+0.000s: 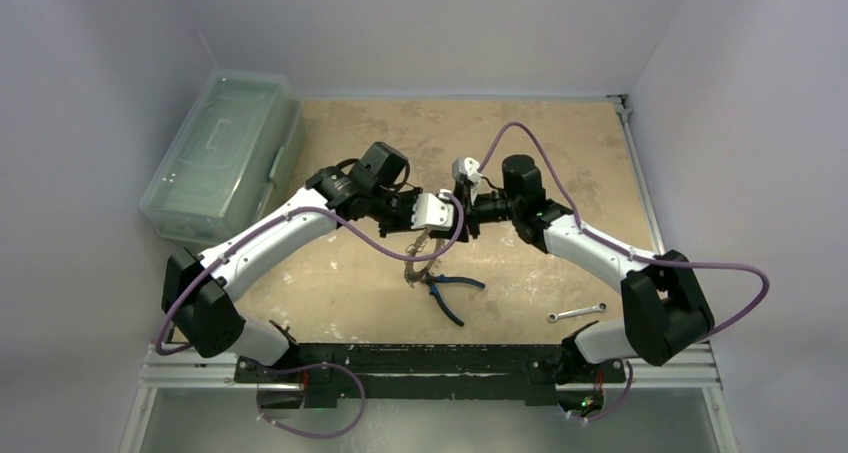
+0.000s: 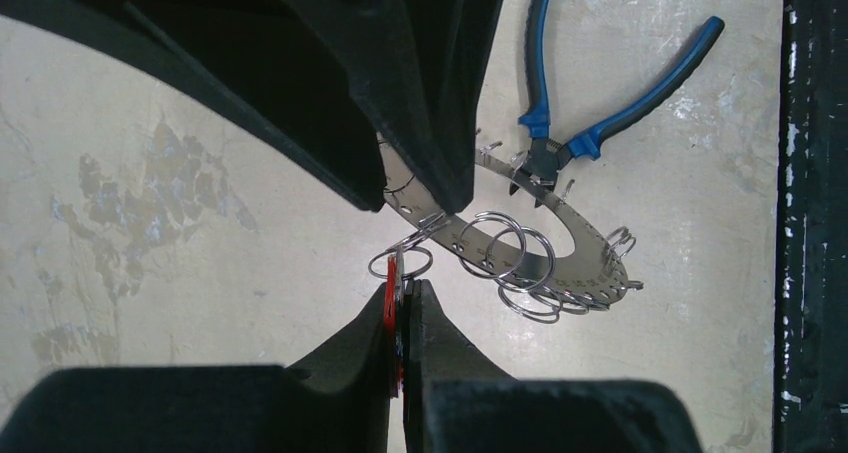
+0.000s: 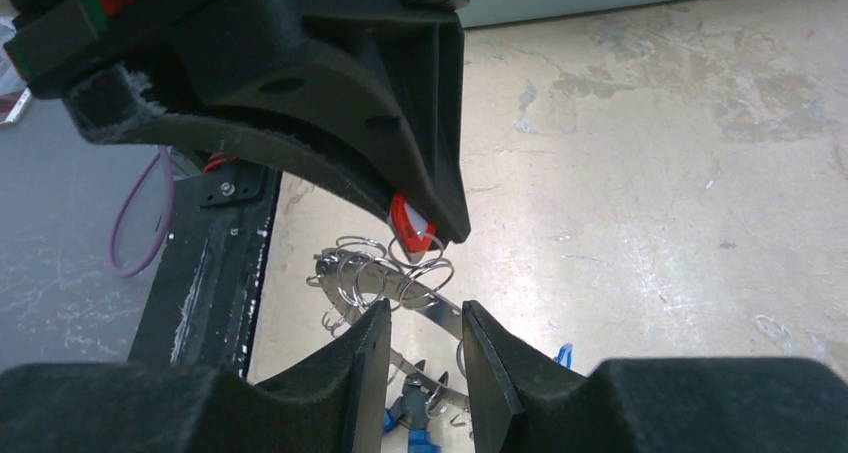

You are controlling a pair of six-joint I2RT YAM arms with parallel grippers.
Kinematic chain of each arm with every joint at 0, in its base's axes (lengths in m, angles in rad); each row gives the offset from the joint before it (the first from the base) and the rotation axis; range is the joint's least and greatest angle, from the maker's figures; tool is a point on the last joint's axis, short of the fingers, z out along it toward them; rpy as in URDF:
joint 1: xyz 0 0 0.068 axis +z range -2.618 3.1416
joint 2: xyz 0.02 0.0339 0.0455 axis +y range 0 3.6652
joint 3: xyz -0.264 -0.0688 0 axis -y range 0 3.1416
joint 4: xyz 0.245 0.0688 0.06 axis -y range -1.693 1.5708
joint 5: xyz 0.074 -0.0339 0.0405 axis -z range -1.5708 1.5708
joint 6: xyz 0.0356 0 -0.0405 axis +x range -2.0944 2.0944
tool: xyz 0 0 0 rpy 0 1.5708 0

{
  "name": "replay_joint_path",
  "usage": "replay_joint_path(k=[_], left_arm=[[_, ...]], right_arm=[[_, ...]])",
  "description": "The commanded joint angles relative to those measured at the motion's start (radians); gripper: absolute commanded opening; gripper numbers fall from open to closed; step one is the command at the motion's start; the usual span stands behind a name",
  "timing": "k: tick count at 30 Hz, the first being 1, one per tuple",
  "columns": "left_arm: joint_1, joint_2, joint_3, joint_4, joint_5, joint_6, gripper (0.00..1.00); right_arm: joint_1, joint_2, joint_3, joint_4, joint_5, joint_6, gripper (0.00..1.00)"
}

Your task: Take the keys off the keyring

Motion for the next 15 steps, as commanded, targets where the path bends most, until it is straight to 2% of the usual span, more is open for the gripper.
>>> replay_joint_path(k=[1, 15], left_arm=[[-0.015, 0.001, 0.049, 0.016, 0.046, -0.014, 0.00], [-0.030, 0.008, 0.037, 0.042, 0.028, -0.035, 0.00]], right_arm=[[0.005, -0.023, 0.018, 0.077, 0.005, 0.063, 0.36], [0.025, 0.000, 0.017, 0.082, 0.014, 0.072, 0.35]])
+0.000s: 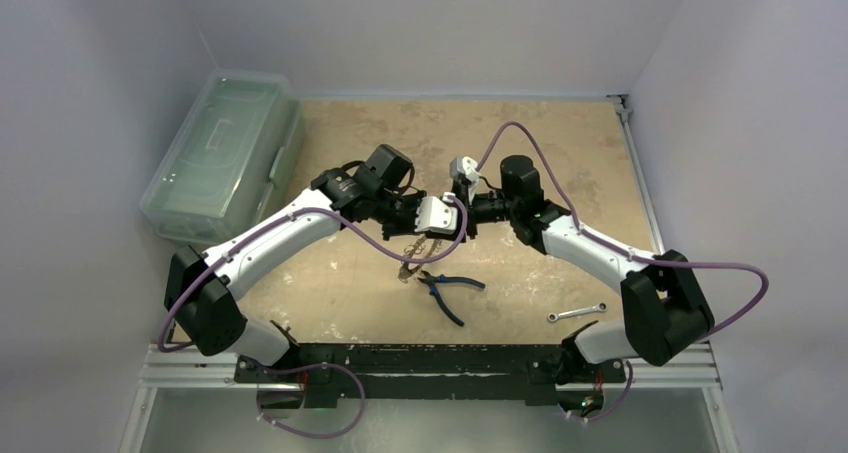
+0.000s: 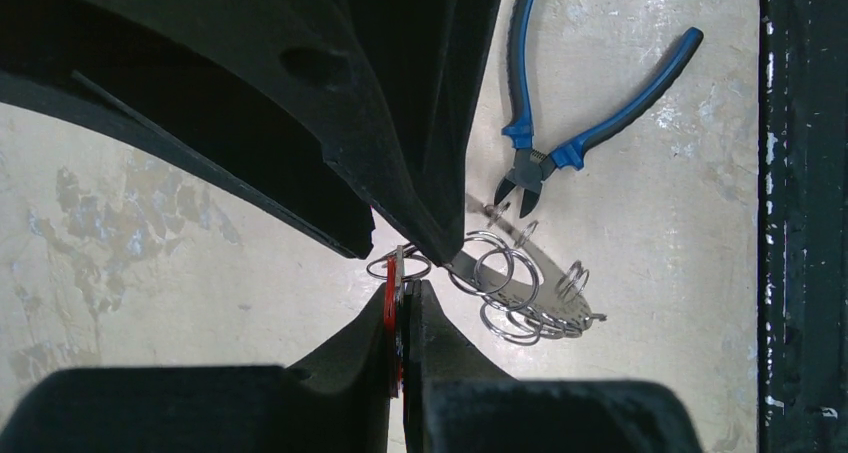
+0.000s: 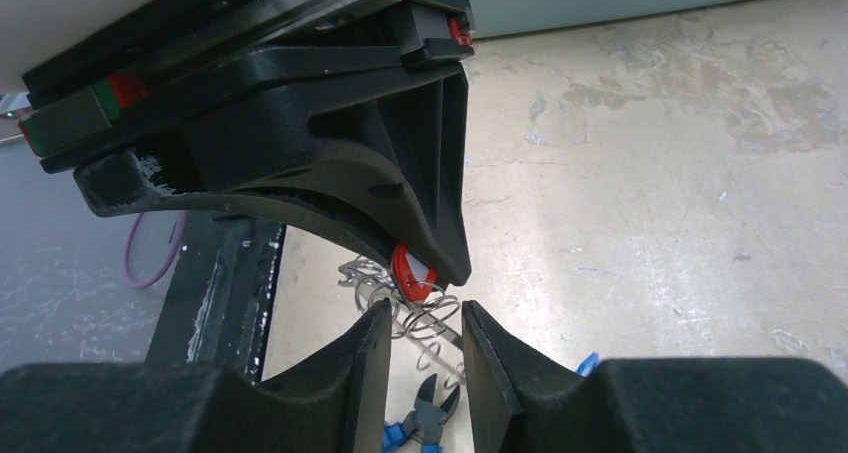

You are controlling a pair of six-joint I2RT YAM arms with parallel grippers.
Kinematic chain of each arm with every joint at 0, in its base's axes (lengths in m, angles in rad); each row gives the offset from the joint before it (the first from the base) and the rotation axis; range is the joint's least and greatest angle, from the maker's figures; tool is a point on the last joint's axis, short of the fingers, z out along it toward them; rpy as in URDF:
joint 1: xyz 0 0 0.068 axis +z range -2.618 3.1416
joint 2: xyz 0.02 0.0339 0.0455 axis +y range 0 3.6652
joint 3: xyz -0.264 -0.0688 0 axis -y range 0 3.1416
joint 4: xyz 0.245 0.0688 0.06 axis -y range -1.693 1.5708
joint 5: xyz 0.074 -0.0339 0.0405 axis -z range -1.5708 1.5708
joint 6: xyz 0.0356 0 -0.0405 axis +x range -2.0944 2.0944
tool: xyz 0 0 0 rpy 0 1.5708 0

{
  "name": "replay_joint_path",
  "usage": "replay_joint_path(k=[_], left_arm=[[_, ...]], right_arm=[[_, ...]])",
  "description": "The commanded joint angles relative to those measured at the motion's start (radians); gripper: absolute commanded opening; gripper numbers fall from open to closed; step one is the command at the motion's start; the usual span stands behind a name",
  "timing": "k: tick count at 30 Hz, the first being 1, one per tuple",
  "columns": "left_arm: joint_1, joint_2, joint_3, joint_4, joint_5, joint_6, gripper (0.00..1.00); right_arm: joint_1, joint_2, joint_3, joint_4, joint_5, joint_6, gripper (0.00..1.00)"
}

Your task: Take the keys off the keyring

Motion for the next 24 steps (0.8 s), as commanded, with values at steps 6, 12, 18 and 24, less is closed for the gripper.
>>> replay_joint_path(k=[6, 12, 18, 24], left_arm=[[-0.005, -0.012, 0.030, 0.052, -0.003, -0.037, 0.00], [-0.004, -0.013, 0.029, 0.055, -0.009, -0.042, 0.00], [0.003, -0.025, 0.029, 0.055, -0.034, -0.042, 0.00], [0.029, -0.045, 0.003, 0.072, -0.076, -0.045, 0.00]], right_arm=[[0.008, 0.011, 0.025, 0.035, 0.001, 0.023, 0.37], [0.012, 0.022, 0.022, 0.027, 0.020, 0.015, 0.30], [0.012, 0.022, 0.026, -0.005, 0.035, -0.018, 0.09], [0.012, 0.014, 0.031, -0.034, 0.035, -0.051, 0.00]])
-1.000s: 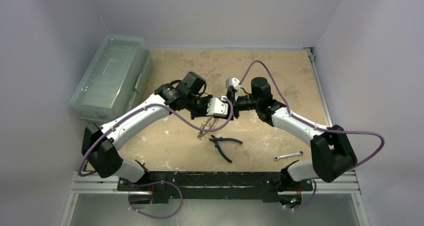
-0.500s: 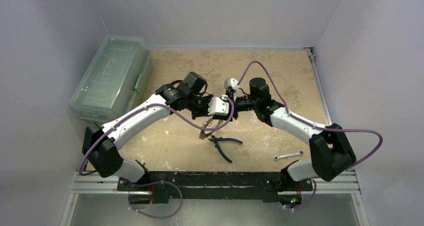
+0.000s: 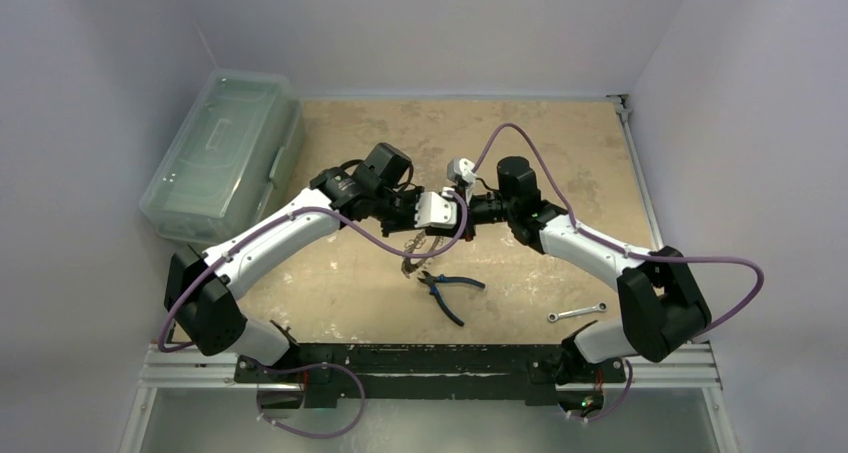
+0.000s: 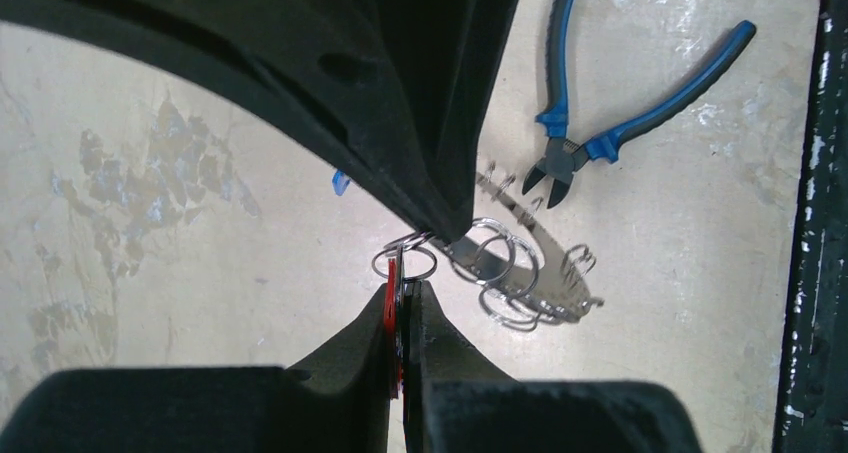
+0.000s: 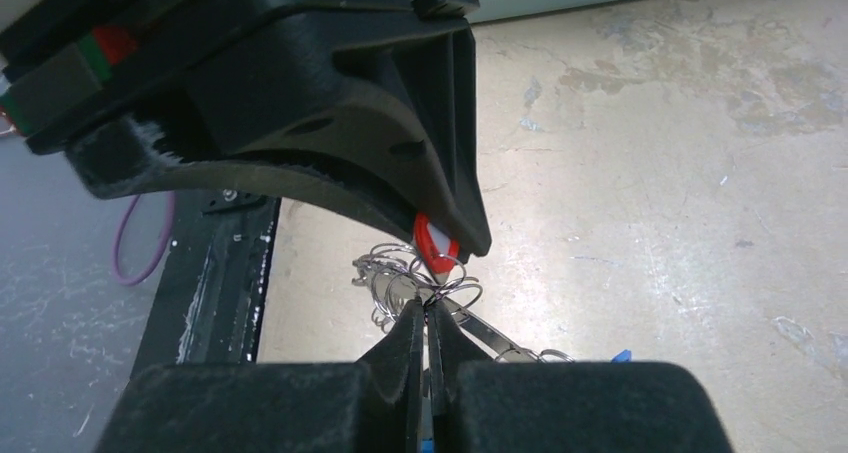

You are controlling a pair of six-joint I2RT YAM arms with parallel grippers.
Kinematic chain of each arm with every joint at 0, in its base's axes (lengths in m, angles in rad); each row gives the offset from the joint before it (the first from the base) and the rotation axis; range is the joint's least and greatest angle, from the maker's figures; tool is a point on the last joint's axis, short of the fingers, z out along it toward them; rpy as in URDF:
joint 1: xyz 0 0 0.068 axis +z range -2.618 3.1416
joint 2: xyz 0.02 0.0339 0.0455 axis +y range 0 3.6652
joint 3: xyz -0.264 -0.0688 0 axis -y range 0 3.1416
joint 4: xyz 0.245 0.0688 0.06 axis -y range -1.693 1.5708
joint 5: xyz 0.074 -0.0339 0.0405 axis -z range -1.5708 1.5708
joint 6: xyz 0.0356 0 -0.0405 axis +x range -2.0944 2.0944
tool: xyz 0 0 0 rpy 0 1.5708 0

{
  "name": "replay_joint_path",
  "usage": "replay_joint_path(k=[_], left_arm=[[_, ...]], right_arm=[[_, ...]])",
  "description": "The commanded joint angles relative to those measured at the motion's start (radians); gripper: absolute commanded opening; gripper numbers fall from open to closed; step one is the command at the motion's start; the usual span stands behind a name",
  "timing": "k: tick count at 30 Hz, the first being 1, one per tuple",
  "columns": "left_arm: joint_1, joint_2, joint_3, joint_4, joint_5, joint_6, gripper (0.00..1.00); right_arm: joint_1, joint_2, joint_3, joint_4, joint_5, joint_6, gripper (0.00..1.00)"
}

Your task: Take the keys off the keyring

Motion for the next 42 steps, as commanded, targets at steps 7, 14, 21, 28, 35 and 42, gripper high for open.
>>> replay_joint_path(k=[7, 14, 21, 28, 35, 42], left_arm=[[0.032, -0.054, -0.055, 0.079, -0.059, -0.020, 0.00], [0.032, -0.039, -0.065, 0.084, -0.068, -0.018, 0.00], [0.032, -0.039, -0.062, 0.082, -0.058, -0.021, 0.00], [0.032, -0.047, -0.013, 0.044, 0.004, -0.030, 0.00], [0.030, -0.051, -0.025, 0.050, 0.022, -0.031, 0.00], [0.032, -0.041, -0.037, 0.069, 0.029, -0.046, 0.00]], right_arm=[[0.004, -0.035, 0.018, -0.031, -0.005, -0.069, 0.00], [0.004, -0.042, 0.012, -0.027, -0.032, -0.077, 0.00], [0.004, -0.038, 0.014, -0.029, -0.033, -0.081, 0.00], [0.004, -0.018, 0.037, -0.066, -0.020, -0.100, 0.24], [0.004, -0.009, 0.049, -0.073, 0.024, -0.080, 0.26], [0.004, -0.012, 0.027, -0.009, 0.023, -0.020, 0.31]])
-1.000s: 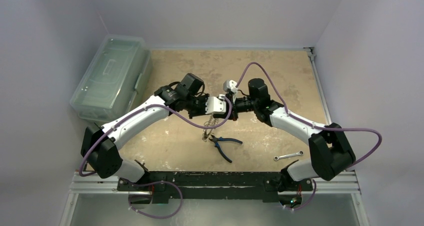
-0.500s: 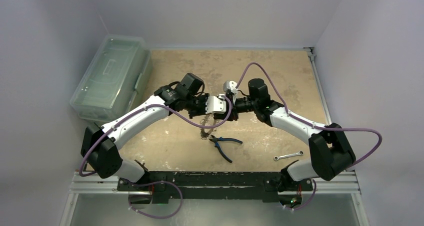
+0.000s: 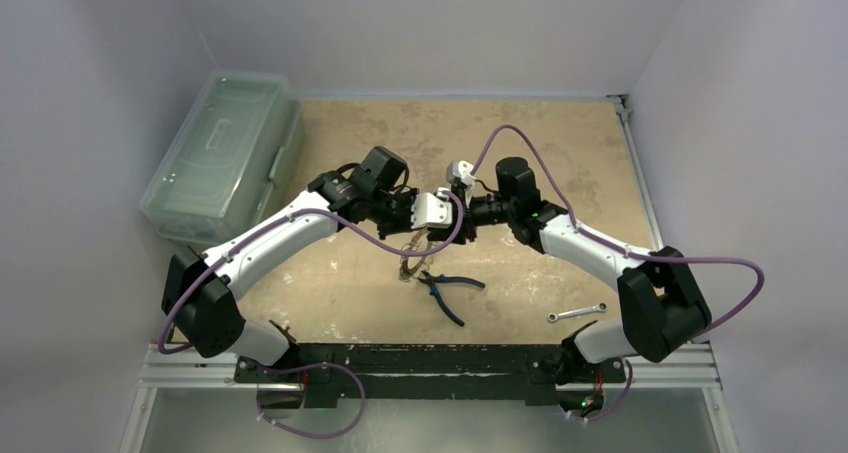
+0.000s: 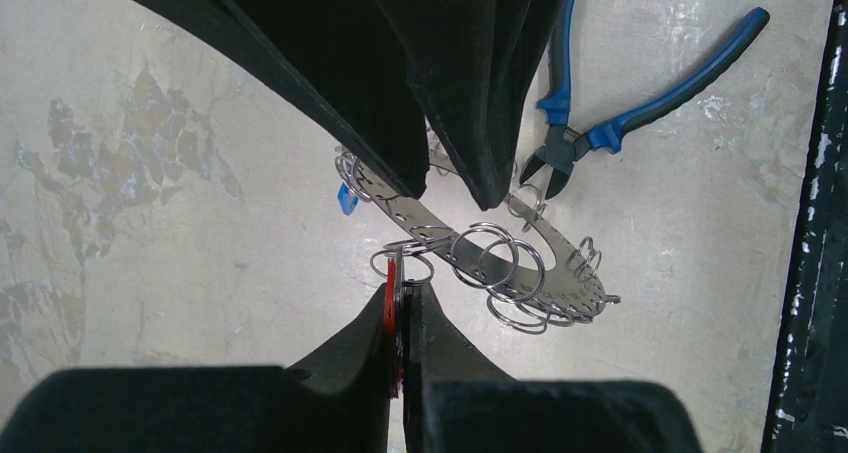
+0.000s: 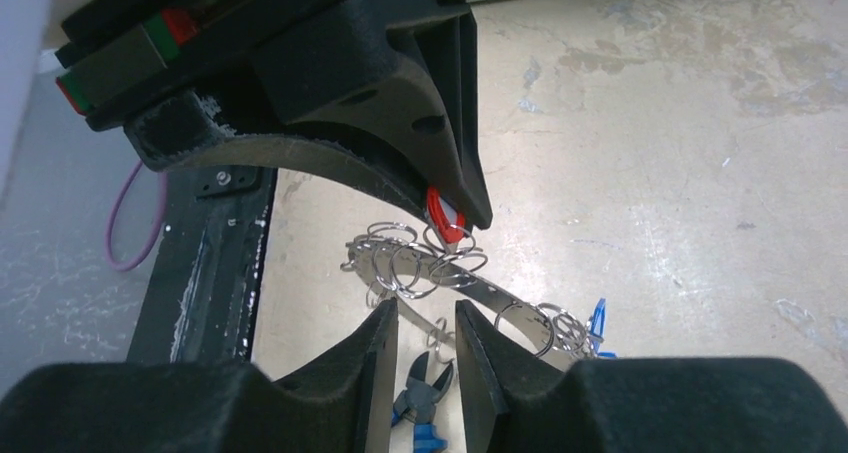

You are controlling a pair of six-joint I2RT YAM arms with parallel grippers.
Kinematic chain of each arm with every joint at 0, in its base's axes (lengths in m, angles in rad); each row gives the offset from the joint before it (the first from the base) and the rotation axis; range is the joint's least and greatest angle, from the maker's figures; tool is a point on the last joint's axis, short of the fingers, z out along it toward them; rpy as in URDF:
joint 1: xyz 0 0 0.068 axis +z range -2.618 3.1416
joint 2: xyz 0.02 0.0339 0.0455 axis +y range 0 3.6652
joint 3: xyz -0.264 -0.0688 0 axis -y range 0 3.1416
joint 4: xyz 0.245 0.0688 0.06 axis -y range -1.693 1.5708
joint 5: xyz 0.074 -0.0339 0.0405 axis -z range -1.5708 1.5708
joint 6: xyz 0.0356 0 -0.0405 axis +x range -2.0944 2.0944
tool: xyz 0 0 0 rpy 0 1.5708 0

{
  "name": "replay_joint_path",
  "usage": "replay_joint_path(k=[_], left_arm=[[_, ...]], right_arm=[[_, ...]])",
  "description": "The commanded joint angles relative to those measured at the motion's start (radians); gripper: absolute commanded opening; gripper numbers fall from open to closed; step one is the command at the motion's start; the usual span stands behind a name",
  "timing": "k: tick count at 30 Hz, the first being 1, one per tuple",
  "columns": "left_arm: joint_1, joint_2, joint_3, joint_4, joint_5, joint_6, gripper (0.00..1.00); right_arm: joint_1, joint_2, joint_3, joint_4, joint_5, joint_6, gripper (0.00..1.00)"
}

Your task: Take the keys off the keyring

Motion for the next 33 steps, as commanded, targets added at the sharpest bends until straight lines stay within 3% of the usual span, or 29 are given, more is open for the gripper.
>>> replay_joint_path(k=[1, 11, 18, 26, 33], left_arm=[[0.006, -0.027, 0.018, 0.041, 0.044, -0.028, 0.00], [0.005, -0.006, 0.015, 0.066, 0.081, -0.059, 0.00], [0.006, 0.005, 0.022, 0.072, 0.082, -0.076, 0.00], [0.006, 0.004, 0.024, 0.073, 0.076, -0.084, 0.00], [0.006, 0.007, 0.025, 0.075, 0.074, -0.082, 0.00]], right_arm=[[0.004, -0.011, 0.020, 0.060, 0.015, 0.043, 0.32], [0.001, 0.000, 0.012, 0.113, 0.001, 0.119, 0.36], [-0.002, 0.003, -0.065, 0.306, -0.007, 0.306, 0.36], [-0.042, 0.003, -0.128, 0.431, -0.010, 0.402, 0.37], [-0.050, 0.003, -0.123, 0.431, -0.020, 0.418, 0.37]])
